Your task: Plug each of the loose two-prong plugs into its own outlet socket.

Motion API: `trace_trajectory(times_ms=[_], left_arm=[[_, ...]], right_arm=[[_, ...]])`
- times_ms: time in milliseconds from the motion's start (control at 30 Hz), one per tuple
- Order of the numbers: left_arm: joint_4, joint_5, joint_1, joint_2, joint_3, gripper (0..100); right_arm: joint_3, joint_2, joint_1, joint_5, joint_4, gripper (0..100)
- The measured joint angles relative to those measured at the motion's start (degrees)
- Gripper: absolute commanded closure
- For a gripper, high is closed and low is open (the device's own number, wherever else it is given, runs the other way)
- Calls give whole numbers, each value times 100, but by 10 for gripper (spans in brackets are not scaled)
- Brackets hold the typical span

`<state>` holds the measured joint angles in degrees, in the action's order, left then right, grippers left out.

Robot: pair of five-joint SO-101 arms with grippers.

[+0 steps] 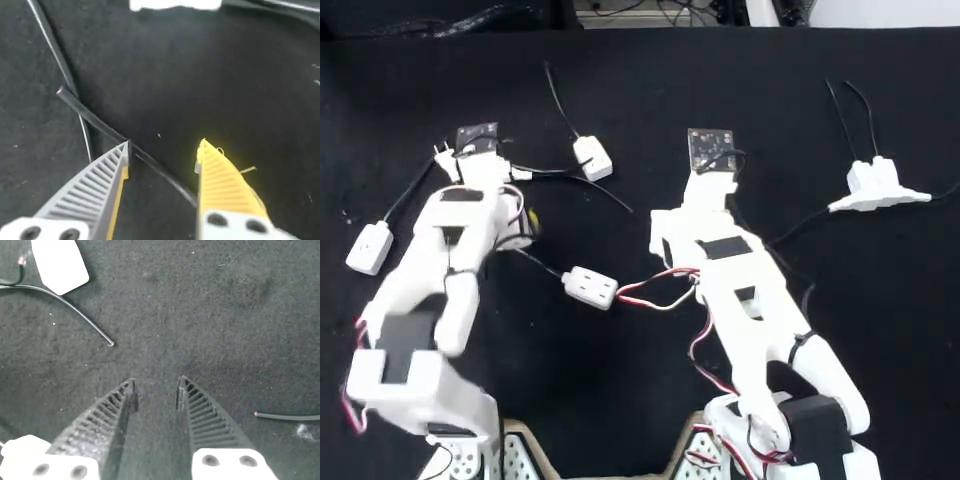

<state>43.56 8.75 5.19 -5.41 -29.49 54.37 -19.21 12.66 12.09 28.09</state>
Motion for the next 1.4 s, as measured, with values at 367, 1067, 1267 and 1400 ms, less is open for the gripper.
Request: trace_trajectory(times_ms=[367, 1067, 1267, 1400], left_arm=[[1248, 281, 79, -492, 800, 784], [835, 431, 695, 712, -782, 784], [527, 431, 914, 1125, -1284, 784], [571, 484, 1143, 1380, -1512, 784]], right_arm=[[0, 0, 0, 0, 0, 872], [0, 0, 1424, -835, 237, 874], [0, 0, 2268, -1565, 237, 874], [0, 0, 2523, -2180, 237, 874]])
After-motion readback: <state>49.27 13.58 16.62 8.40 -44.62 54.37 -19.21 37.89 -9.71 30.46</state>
